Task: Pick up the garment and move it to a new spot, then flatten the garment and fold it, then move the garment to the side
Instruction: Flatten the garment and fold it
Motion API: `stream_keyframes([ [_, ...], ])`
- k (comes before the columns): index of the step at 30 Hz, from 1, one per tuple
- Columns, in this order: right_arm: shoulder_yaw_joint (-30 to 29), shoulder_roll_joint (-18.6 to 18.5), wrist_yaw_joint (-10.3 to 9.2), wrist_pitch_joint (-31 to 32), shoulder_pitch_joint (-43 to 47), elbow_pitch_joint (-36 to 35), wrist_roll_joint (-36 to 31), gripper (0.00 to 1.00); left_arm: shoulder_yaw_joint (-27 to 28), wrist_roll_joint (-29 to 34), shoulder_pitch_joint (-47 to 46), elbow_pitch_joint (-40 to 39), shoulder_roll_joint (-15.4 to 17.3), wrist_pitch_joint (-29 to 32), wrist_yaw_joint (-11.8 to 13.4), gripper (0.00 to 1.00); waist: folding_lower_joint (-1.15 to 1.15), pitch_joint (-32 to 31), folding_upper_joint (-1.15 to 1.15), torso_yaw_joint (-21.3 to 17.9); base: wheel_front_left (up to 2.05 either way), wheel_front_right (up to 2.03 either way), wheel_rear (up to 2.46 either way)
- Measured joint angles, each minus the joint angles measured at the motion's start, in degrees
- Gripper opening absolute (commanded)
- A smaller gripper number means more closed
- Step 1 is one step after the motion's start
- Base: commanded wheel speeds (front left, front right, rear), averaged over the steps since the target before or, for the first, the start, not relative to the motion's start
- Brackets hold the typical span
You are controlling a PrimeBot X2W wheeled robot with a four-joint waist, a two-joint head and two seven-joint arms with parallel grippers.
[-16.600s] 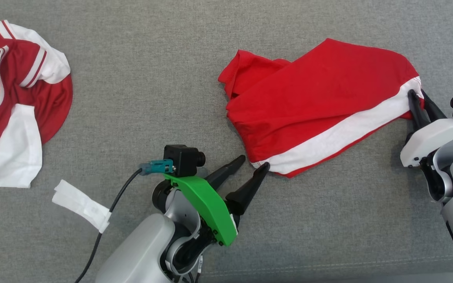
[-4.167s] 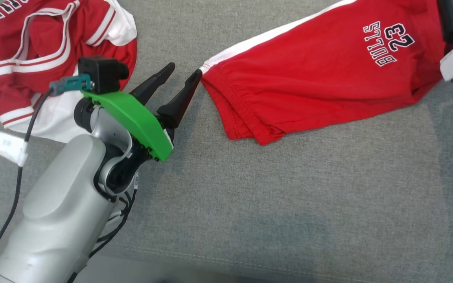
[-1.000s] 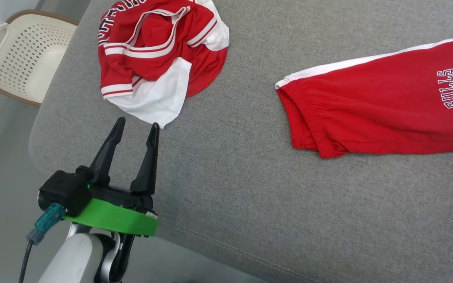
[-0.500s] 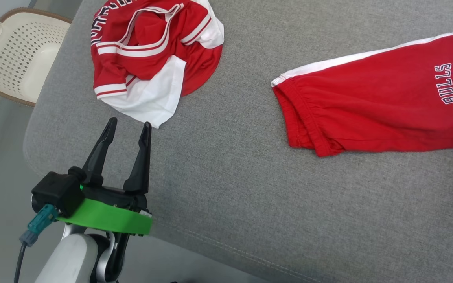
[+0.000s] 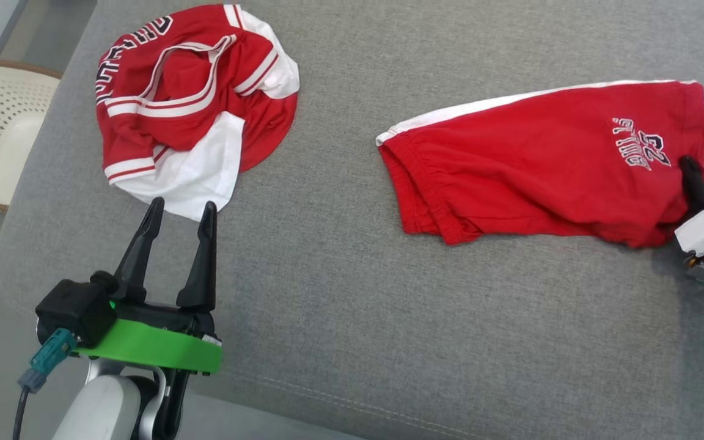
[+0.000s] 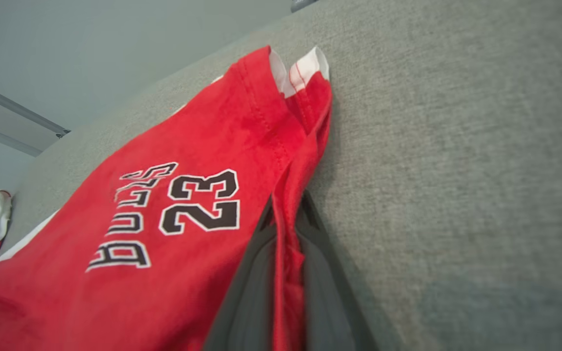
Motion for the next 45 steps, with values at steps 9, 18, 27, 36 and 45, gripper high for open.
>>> stream_keyframes([
  [9,-0.78,0.14,0.76,0.08,5.65,-0.03,2.37,0.0,0.75,0.33,1.71,0.52,0.13,0.0,-0.52,1.0,0.0,-2.72,0.0,-6.27,0.0,0.0,0.0],
  [18,-4.58,-0.24,1.2,-0.71,9.93,-2.31,6.64,0.0,-0.62,0.8,2.36,1.07,-0.51,0.0,-1.44,1.0,0.0,-5.53,0.0,-11.45,0.0,0.0,0.0],
  [27,3.22,1.74,1.82,-0.77,9.33,-14.89,5.77,0.0,-1.72,0.8,2.39,1.72,-1.46,0.0,-1.99,1.0,0.0,-6.91,0.0,-10.71,0.0,0.0,0.0],
  [36,16.3,5.67,2.24,4.17,5.52,-20.15,0.54,0.0,-2.1,0.83,2.36,2.33,-2.74,0.0,-2.81,1.0,0.0,-7.04,0.0,-8.13,0.0,0.0,0.0],
  [45,19.2,9.15,2.24,5.47,3.86,-18.75,-0.88,0.0,-1.37,0.93,2.28,2.33,-2.98,0.0,-2.97,1.0,0.0,-6.08,0.0,-5.29,0.0,0.0,0.0],
])
